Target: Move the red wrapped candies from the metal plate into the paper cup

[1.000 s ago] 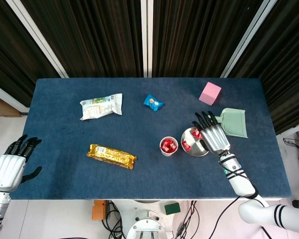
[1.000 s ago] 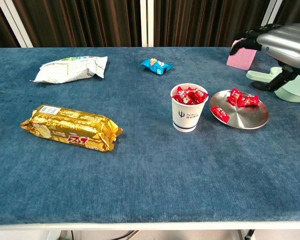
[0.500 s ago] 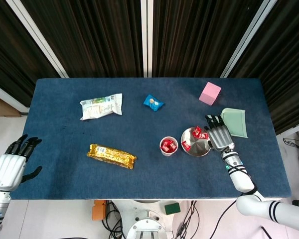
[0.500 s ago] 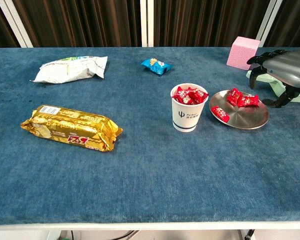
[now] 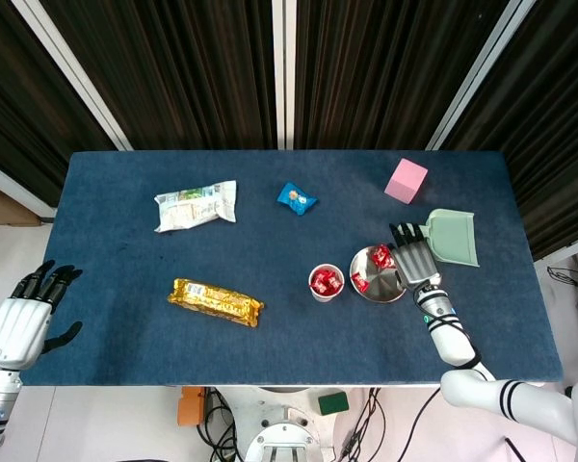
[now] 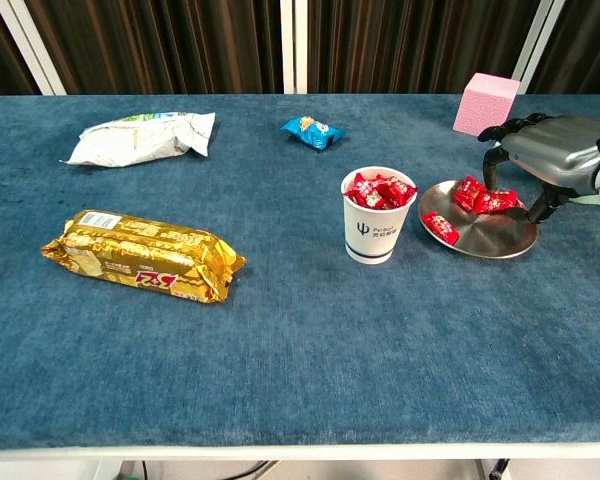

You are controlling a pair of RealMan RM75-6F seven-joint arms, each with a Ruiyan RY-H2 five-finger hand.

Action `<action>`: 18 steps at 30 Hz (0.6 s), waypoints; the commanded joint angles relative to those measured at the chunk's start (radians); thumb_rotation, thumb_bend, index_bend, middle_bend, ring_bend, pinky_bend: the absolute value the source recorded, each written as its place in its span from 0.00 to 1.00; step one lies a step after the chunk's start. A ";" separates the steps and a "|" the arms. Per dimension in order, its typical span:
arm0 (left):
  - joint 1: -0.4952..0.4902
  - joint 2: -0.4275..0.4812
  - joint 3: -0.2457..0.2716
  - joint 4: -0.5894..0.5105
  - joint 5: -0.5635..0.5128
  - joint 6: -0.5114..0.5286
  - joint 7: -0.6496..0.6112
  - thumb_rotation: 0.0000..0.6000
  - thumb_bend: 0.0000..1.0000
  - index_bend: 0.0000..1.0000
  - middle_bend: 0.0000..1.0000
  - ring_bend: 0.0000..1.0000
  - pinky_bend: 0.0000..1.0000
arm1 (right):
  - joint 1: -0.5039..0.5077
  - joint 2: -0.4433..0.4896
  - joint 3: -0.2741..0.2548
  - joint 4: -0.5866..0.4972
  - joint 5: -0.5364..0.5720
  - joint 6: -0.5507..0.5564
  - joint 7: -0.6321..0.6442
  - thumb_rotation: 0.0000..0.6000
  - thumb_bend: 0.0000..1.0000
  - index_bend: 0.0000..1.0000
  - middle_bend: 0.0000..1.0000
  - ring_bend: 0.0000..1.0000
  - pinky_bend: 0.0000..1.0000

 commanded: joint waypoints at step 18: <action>-0.001 0.001 0.000 0.001 -0.001 -0.001 -0.003 1.00 0.18 0.18 0.15 0.06 0.20 | 0.005 -0.011 -0.013 0.009 0.027 0.005 -0.036 1.00 0.37 0.49 0.02 0.00 0.00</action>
